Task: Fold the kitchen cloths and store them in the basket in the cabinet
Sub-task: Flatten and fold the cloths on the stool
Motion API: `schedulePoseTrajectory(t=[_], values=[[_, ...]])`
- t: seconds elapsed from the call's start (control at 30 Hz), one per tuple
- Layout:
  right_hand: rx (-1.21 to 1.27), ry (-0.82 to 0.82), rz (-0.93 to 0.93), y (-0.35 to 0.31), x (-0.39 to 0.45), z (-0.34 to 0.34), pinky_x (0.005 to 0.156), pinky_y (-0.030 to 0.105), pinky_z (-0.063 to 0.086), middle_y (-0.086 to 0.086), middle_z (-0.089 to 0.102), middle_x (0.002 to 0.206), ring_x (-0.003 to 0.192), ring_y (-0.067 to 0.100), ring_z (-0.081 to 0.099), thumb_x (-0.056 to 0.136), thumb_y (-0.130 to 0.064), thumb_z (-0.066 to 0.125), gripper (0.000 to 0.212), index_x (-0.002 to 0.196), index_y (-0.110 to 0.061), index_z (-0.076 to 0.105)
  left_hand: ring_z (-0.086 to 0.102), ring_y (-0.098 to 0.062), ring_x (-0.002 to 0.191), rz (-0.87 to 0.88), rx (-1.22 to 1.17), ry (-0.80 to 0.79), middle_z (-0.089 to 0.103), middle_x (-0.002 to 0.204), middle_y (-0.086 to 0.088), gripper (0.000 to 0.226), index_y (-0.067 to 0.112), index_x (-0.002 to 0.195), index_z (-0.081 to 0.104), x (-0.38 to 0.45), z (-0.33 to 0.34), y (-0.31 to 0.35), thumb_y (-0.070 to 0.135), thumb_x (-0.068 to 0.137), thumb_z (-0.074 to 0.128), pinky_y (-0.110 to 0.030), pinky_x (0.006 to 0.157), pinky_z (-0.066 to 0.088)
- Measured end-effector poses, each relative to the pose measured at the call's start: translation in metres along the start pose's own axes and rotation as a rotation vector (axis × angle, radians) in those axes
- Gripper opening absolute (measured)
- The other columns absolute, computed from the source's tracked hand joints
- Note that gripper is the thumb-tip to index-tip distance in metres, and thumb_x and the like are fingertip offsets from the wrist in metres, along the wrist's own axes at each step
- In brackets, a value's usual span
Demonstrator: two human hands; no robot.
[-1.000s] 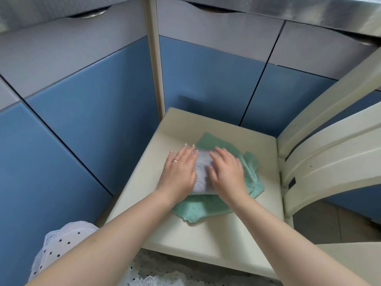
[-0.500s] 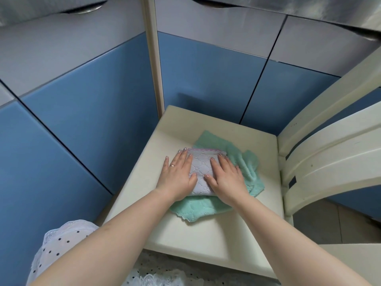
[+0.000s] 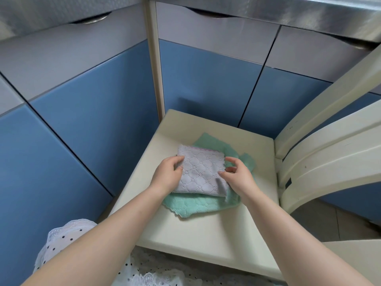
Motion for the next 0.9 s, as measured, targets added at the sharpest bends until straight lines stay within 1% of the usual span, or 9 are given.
schedulePoseTrajectory(t=[0.1,0.2,0.3,0.37,0.43,0.6,0.73,0.83,0.9], values=[[0.194,-0.027,0.058,-0.005,-0.003,-0.002,0.072,0.032,0.046,0.008,0.056,0.113,0.09,0.021,0.058,0.084,-0.003,0.06,0.035,0.114,-0.021,0.057,0.053,-0.013,0.12,-0.033,-0.168,0.064,0.056,0.133,-0.004,0.045,0.01,0.129,0.055,-0.001,-0.005,0.007,-0.005,0.087,0.05,-0.021,0.101,0.037],[0.375,-0.088,0.072,-0.013,-0.008,-0.004,0.07,0.035,0.043,0.009,0.058,0.105,0.085,0.021,0.056,0.086,0.003,0.054,0.026,0.095,-0.019,0.063,0.056,-0.013,0.116,-0.025,-0.262,0.098,0.06,0.127,-0.004,0.047,0.012,0.127,0.058,0.0,-0.011,0.013,-0.007,0.085,0.05,-0.026,0.1,0.043],[0.474,-0.169,0.072,-0.027,-0.015,-0.008,0.061,0.027,0.047,0.003,0.063,0.095,0.074,0.011,0.058,0.087,0.004,0.051,0.03,0.097,-0.019,0.067,0.059,-0.009,0.107,-0.046,-0.385,0.089,0.063,0.12,-0.003,0.047,0.014,0.127,0.057,-0.002,-0.017,0.017,-0.007,0.085,0.051,-0.02,0.085,0.05],[0.505,-0.205,0.044,-0.041,-0.02,-0.012,0.053,0.024,0.048,-0.001,0.066,0.083,0.061,0.005,0.059,0.088,0.003,0.051,0.032,0.099,-0.019,0.07,0.058,-0.008,0.107,-0.06,-0.462,0.1,0.062,0.121,-0.002,0.045,0.015,0.125,0.058,-0.005,-0.023,0.021,-0.006,0.086,0.053,-0.018,0.085,0.047],[0.535,-0.239,-0.01,-0.058,-0.025,-0.016,0.056,0.024,0.047,0.0,0.069,0.079,0.059,0.007,0.058,0.088,0.002,0.051,0.034,0.097,-0.022,0.074,0.059,-0.011,0.112,-0.07,-0.572,0.106,0.063,0.122,-0.001,0.042,0.016,0.123,0.058,-0.01,-0.031,0.026,-0.005,0.086,0.054,-0.028,0.095,0.048],[0.589,-0.342,-0.139,-0.112,-0.046,-0.018,0.062,0.027,0.033,0.01,0.061,0.099,0.07,0.02,0.043,0.087,-0.003,0.053,0.037,0.103,-0.029,0.073,0.068,-0.009,0.089,-0.056,-0.917,-0.025,0.07,0.109,0.004,0.033,0.026,0.113,0.064,-0.034,-0.067,0.05,0.002,0.092,0.055,-0.033,0.074,0.055],[0.652,-0.45,-0.242,-0.165,-0.067,-0.009,0.061,0.029,0.056,0.006,0.072,0.104,0.074,0.018,0.069,0.09,-0.001,0.051,0.035,0.104,-0.024,0.072,0.068,-0.013,0.094,0.077,-0.911,0.012,0.071,0.108,0.003,0.034,0.026,0.113,0.063,-0.058,-0.125,0.071,0.001,0.092,0.052,-0.032,0.075,0.058],[0.573,-0.517,-0.355,-0.207,-0.087,0.011,0.081,0.039,0.054,0.003,0.07,0.111,0.091,0.021,0.068,0.091,-0.003,0.051,0.034,0.113,-0.024,0.066,0.068,-0.013,0.098,0.185,-0.832,0.145,0.068,0.114,0.005,0.033,0.029,0.112,0.063,-0.085,-0.179,0.084,0.004,0.091,0.056,-0.031,0.075,0.058],[0.475,-0.543,-0.442,-0.231,-0.099,0.027,0.088,0.038,0.051,-0.001,0.067,0.118,0.097,0.02,0.066,0.091,-0.005,0.053,0.037,0.119,-0.026,0.062,0.067,-0.013,0.1,0.233,-0.746,0.239,0.066,0.117,0.008,0.033,0.032,0.113,0.063,-0.102,-0.211,0.09,0.008,0.09,0.058,-0.031,0.073,0.058]])
Point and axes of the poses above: each hand's wrist, its own x-axis towards the middle knuckle, its own z-axis out of the palm, y = z × x, the point moved 3 cm from there along x, towards the middle knuckle
